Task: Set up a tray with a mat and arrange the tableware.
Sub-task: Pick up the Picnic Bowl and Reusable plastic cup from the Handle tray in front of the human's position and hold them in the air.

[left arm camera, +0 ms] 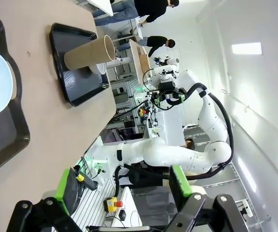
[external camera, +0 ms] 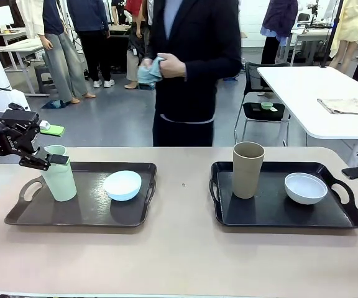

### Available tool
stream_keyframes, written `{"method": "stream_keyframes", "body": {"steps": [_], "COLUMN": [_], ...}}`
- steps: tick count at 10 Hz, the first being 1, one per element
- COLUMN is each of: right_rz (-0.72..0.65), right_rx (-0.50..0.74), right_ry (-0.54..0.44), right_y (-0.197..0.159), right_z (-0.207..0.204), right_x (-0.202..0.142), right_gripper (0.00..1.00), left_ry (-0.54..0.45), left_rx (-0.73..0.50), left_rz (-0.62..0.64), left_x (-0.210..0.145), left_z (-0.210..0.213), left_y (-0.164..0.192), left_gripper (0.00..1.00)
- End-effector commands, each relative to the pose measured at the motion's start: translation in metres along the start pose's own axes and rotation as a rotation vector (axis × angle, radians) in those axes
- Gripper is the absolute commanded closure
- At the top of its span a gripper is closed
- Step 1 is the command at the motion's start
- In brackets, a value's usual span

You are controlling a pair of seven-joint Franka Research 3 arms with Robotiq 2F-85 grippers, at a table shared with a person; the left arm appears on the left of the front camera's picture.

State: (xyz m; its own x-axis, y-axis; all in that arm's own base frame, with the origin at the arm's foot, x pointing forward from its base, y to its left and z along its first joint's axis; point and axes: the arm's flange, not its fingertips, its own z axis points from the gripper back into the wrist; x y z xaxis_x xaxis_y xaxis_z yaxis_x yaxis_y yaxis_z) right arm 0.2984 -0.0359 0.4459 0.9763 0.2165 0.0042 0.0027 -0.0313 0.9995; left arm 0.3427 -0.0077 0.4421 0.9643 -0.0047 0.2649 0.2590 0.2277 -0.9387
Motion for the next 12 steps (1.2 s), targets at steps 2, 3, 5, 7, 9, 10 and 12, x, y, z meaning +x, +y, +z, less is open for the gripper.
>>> {"method": "stream_keyframes", "body": {"steps": [2, 3, 5, 7, 9, 10, 12], "right_rz": [0.021, 0.021, 0.021, 0.021, 0.021, 0.021, 0.021], "right_rx": [0.031, 0.031, 0.031, 0.031, 0.031, 0.031, 0.031], "right_ry": [-0.008, -0.008, -0.008, -0.008, -0.008, -0.008, -0.008], "right_y": [0.0009, 0.0009, 0.0009, 0.0009, 0.0009, 0.0009, 0.0009], "right_z": [-0.0022, -0.0022, -0.0022, -0.0022, -0.0022, -0.0022, -0.0022], "right_x": [0.0008, 0.0008, 0.0008, 0.0008, 0.0008, 0.0008, 0.0008], "right_gripper": [0.0, 0.0, 0.0, 0.0, 0.0, 0.0, 0.0], "left_ry": [-0.015, -0.015, -0.015, -0.015, -0.015, -0.015, -0.015], "left_rx": [-0.019, -0.019, -0.019, -0.019, -0.019, -0.019, -0.019], "left_rz": [-0.02, -0.02, -0.02, -0.02, -0.02, -0.02, -0.02], "left_x": [0.0033, 0.0033, 0.0033, 0.0033, 0.0033, 0.0033, 0.0033], "left_z": [-0.0002, -0.0002, -0.0002, -0.0002, -0.0002, -0.0002, -0.0002], "left_y": [0.0007, 0.0007, 0.0007, 0.0007, 0.0007, 0.0007, 0.0007], "left_gripper": [0.0, 0.0, 0.0, 0.0, 0.0, 0.0, 0.0]}}
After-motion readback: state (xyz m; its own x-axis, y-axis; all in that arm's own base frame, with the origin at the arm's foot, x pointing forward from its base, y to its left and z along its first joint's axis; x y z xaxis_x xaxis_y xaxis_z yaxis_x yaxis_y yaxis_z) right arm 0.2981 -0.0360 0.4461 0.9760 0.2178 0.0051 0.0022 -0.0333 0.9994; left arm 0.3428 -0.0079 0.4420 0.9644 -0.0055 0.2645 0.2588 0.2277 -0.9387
